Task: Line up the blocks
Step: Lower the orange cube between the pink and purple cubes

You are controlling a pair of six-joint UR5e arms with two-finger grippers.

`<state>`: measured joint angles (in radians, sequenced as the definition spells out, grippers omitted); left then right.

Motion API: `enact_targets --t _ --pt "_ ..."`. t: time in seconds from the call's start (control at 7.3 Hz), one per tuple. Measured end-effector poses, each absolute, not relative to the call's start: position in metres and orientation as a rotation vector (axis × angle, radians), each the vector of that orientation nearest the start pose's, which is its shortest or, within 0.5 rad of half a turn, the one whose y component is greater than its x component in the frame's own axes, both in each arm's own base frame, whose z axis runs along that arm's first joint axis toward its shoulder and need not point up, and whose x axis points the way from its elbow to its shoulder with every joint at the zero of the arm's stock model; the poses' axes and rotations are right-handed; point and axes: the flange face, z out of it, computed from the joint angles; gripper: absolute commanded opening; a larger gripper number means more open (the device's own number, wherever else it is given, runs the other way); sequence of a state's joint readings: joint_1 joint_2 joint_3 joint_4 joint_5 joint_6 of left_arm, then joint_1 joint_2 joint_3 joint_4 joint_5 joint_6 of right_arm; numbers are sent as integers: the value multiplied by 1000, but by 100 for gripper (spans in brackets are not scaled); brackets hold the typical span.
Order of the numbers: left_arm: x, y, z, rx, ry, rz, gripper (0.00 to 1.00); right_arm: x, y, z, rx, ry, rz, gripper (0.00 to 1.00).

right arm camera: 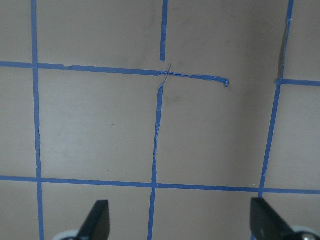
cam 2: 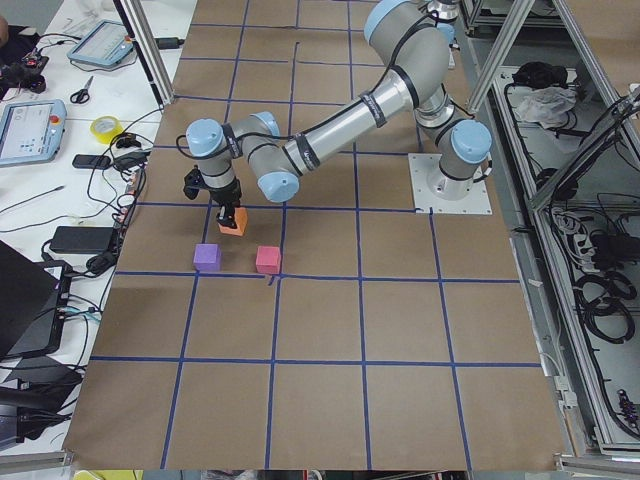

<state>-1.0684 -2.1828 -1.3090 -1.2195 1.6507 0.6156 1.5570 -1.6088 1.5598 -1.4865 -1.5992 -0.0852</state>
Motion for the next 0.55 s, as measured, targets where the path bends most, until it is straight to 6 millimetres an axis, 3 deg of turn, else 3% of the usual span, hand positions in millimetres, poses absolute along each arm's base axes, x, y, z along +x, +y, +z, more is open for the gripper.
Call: enact_targets --t 0.27,0.55 --pt "274 -678 271 154 3071 78 0 124 -473 503 -113 3165 58 100" --pt "288 -671 261 126 3081 130 0 124 -473 503 -113 3164 58 100"
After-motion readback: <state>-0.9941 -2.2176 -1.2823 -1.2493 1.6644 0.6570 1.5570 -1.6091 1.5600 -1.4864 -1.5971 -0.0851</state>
